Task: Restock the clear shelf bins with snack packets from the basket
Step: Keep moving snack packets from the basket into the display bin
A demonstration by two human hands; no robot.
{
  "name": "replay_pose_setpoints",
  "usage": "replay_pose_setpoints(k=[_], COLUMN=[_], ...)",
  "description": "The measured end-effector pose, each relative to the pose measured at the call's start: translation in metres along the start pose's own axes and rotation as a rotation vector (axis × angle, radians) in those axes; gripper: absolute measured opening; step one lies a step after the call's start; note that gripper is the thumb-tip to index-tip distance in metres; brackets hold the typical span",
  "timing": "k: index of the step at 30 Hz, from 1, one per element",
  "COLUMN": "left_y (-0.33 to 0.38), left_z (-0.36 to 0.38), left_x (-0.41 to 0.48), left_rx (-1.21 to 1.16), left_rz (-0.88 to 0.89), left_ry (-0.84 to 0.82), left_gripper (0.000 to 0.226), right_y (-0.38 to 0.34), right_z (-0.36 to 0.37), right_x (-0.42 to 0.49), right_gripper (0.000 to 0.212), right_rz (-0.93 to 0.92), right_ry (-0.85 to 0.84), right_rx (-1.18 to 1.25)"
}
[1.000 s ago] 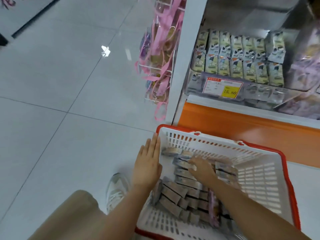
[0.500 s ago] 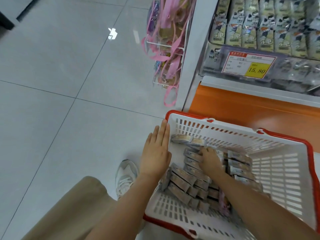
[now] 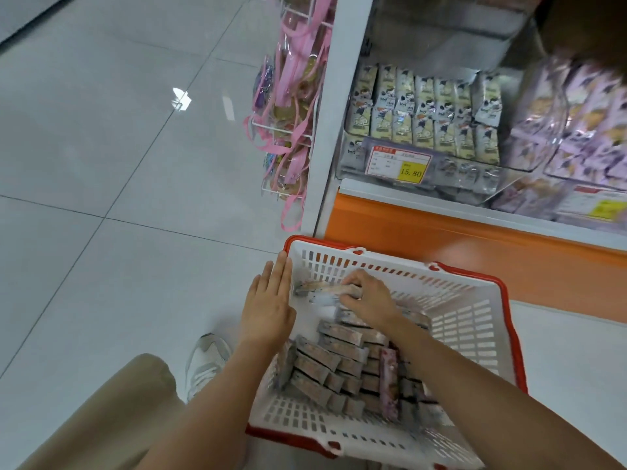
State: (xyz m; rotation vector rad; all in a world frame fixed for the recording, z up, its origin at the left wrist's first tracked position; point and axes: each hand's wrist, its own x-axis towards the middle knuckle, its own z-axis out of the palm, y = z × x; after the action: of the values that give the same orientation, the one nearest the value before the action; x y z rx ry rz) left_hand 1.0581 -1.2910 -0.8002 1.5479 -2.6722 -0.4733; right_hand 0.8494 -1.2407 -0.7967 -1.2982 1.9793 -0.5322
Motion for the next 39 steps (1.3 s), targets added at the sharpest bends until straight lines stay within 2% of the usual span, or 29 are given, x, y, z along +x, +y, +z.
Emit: replay_pose_setpoints(k=[4, 6, 8, 10, 12, 15, 17, 19, 23, 25, 27, 29, 31, 32, 35, 37, 39], left_y=[0.011, 0.025, 0.04, 0.054, 0.065, 0.081, 0.091, 0.102, 0.12, 0.128, 0.135, 0.139, 0.138, 0.136, 0.127, 0.12, 0.116], left_z=[-0.023, -0.039, -0.054, -0.067, -0.08, -0.097, -0.109, -0.122, -0.139, -0.146, -0.156, -0.168, -0.178, -0.181, -0.179, -0.172, -0.164], left_x=[0.004, 0.009, 0.013, 0.015, 0.017, 0.015, 0.014, 0.015, 0.025, 0.03, 0.037, 0.046, 0.059, 0.065, 0.082, 0.087, 0.09], left_rx=[-0.096, -0.239, -0.429, -0.625, -0.767, -0.957, -1.076, -1.128, -1.207, -1.174, -1.028, -0.747, -0.469, -0.35, -0.082, -0.032, -0.012], left_rz=[0.056, 0.094, 0.114, 0.176, 0.233, 0.152, 0.092, 0.073, 0.111, 0.154, 0.232, 0.299, 0.374, 0.396, 0.382, 0.377, 0.401], left_ry=[0.03, 0.083, 0.113, 0.085, 0.001, -0.078, -0.056, -0.025, -0.033, -0.028, 0.081, 0.331, 0.543, 0.54, 0.396, 0.367, 0.41], left_gripper=[0.063, 0.069, 0.06, 0.041, 0.036, 0.025, 0.028, 0.028, 0.033, 0.035, 0.029, 0.027, 0.037, 0.044, 0.06, 0.067, 0.072], right_y=[-0.03, -0.043, -0.055, -0.067, -0.08, -0.091, -0.091, -0.091, -0.095, -0.101, -0.105, -0.11, -0.114, -0.115, -0.116, -0.114, -0.114], right_z=[-0.037, -0.055, -0.072, -0.086, -0.097, -0.111, -0.116, -0.118, -0.126, -0.136, -0.151, -0.169, -0.188, -0.197, -0.222, -0.236, -0.247], right_x=[-0.012, -0.018, -0.025, -0.034, -0.044, -0.058, -0.065, -0.072, -0.084, -0.087, -0.085, -0.079, -0.066, -0.058, -0.026, -0.004, 0.017], right_gripper=[0.01, 0.01, 0.018, 0.029, 0.034, 0.04, 0.053, 0.058, 0.041, 0.032, 0.028, 0.026, 0.024, 0.023, 0.023, 0.026, 0.028], right_rz=[-0.049, -0.069, -0.099, -0.137, -0.161, -0.181, -0.2, -0.225, -0.305, -0.322, -0.32, -0.328, -0.325, -0.311, -0.205, -0.14, -0.092], right_ry=[0.074, 0.082, 0.109, 0.16, 0.227, 0.273, 0.263, 0.257, 0.318, 0.369, 0.435, 0.516, 0.602, 0.638, 0.693, 0.721, 0.742], right_rx=[0.157, 0.2, 0.183, 0.173, 0.24, 0.418, 0.443, 0.419, 0.425, 0.429, 0.41, 0.36, 0.312, 0.288, 0.176, 0.078, -0.037])
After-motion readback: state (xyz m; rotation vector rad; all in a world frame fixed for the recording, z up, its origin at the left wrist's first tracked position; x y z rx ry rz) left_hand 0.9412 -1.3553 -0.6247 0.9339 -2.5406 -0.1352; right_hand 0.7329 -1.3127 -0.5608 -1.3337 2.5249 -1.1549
